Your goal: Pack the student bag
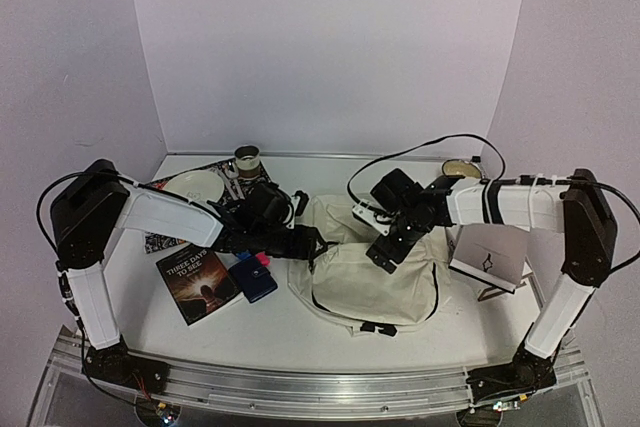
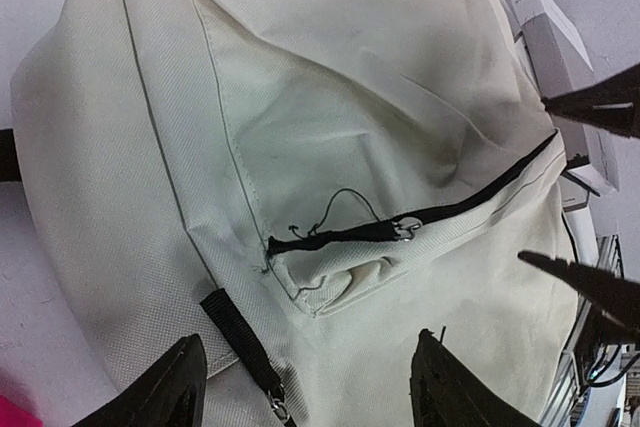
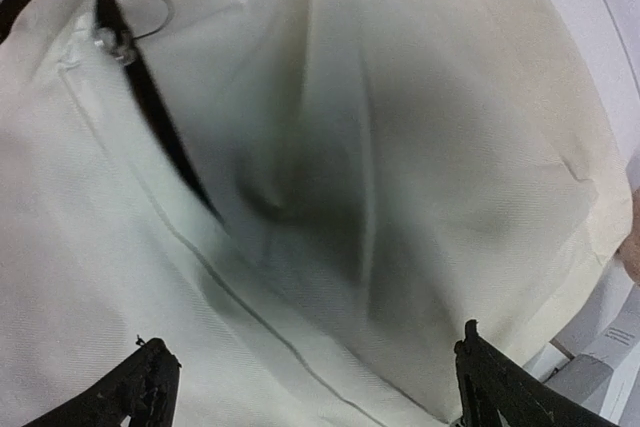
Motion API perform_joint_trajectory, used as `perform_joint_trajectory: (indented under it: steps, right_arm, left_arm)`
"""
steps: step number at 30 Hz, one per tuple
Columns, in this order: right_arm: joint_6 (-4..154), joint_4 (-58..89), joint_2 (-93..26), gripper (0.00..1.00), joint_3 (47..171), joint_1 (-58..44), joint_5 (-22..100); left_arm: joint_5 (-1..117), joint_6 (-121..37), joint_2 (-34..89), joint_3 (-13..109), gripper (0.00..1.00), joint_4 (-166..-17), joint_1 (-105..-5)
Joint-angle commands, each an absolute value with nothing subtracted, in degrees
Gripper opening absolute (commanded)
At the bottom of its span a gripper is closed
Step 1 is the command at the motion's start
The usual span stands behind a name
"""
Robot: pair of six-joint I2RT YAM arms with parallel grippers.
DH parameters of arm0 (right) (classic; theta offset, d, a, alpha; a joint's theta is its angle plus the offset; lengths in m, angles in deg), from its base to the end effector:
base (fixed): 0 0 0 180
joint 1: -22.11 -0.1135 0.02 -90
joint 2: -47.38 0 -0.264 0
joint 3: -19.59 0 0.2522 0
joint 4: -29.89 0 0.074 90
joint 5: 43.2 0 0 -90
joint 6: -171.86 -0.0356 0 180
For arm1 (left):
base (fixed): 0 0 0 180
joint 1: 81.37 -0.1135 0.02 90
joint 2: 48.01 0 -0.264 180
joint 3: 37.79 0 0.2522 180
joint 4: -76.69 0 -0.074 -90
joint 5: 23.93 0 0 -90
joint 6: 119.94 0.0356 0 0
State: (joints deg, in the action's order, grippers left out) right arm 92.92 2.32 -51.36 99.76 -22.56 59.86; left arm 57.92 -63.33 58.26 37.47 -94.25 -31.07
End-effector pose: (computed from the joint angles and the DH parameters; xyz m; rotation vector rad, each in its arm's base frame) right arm 0.2720 0.2576 0.2158 -1.0014 2.1255 0.0160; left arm 0.2476 -0.3061 0.1667 0.4381 2.3978 -0.8859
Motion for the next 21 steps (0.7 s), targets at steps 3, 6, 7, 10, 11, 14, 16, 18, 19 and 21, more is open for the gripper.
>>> perform_joint_trajectory:
  steps: [3,6,7,10,11,14,16,18,19,21]
  right_arm:
    - [90.2,0.2,-51.3,0.92,98.1,-25.3,47.4]
    - [89.3,0.0,-51.1,0.86,98.1,-25.4,40.3]
    - [89.2,-0.1,-51.2,0.83,98.3,-25.5,37.9]
    - [89.2,-0.9,-51.9,0.73,99.2,-25.5,33.9]
    - [89.2,-1.3,-52.0,0.70,99.6,-25.6,33.1]
    - [89.9,-2.5,-50.9,0.67,100.6,-25.5,36.0]
    - [90.8,-2.8,-49.3,0.67,101.2,-25.5,41.1]
    - [92.0,-3.0,-47.8,0.68,102.1,-25.4,46.3]
    - [92.6,-3.1,-47.4,0.70,102.7,-25.4,50.6]
    - [93.9,-3.0,-46.9,0.70,103.6,-25.3,57.3]
  left_arm:
    - [57.2,-67.6,59.0,38.1,0.71,-97.8,-31.0]
    - [57.1,-68.0,59.3,38.1,0.71,-98.0,-31.0]
    - [57.0,-68.1,59.5,38.2,0.71,-98.0,-31.0]
    - [56.6,-68.3,59.8,38.4,0.71,-98.2,-31.0]
    - [56.6,-68.3,60.0,38.4,0.71,-98.2,-31.0]
    - [56.5,-68.3,59.9,38.4,0.71,-98.2,-31.0]
    - [56.6,-68.1,59.6,38.3,0.71,-98.2,-31.0]
    - [56.9,-67.5,59.3,38.2,0.71,-98.1,-31.0]
    - [57.0,-67.2,59.2,38.2,0.71,-98.1,-31.0]
    - [57.2,-66.4,58.8,38.0,0.71,-98.1,-31.0]
